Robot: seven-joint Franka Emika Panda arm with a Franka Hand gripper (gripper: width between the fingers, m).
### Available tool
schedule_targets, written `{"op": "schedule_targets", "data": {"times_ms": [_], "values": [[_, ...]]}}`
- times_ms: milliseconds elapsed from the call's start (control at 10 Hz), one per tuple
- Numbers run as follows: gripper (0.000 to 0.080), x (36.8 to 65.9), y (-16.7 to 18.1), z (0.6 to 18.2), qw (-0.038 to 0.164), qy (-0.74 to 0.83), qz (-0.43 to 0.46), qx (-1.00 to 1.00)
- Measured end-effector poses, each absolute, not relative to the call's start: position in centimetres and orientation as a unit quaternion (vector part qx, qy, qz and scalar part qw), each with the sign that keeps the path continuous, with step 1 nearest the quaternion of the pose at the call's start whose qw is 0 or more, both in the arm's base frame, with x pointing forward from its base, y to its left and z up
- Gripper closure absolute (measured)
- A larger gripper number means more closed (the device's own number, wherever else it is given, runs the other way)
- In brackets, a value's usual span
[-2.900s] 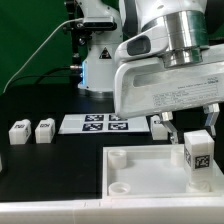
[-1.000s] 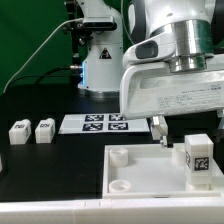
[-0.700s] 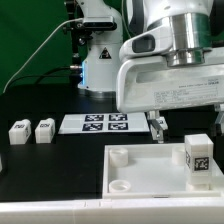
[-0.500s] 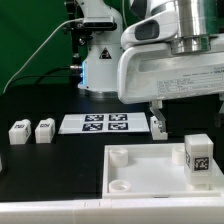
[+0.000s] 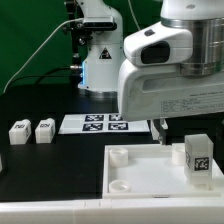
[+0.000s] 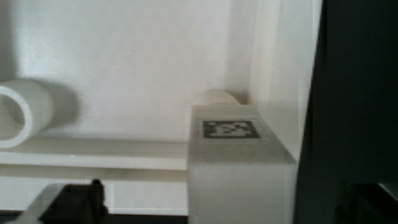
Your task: Assemble one leg
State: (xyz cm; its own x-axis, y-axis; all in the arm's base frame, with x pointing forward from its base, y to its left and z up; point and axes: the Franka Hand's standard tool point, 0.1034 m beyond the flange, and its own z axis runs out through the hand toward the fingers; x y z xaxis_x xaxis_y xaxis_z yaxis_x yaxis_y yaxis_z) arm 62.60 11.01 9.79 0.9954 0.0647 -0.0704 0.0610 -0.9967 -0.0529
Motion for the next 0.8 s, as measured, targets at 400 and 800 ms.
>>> {"op": "schedule_targets", "data": {"times_ms": [400, 800], "values": [[0.0151, 62.69, 11.09, 9.25, 0.026, -0.022, 0.023, -0.999], [0.0507, 62.65, 11.25, 9.23, 0.024, 0.1, 0.027, -0.994]]}}
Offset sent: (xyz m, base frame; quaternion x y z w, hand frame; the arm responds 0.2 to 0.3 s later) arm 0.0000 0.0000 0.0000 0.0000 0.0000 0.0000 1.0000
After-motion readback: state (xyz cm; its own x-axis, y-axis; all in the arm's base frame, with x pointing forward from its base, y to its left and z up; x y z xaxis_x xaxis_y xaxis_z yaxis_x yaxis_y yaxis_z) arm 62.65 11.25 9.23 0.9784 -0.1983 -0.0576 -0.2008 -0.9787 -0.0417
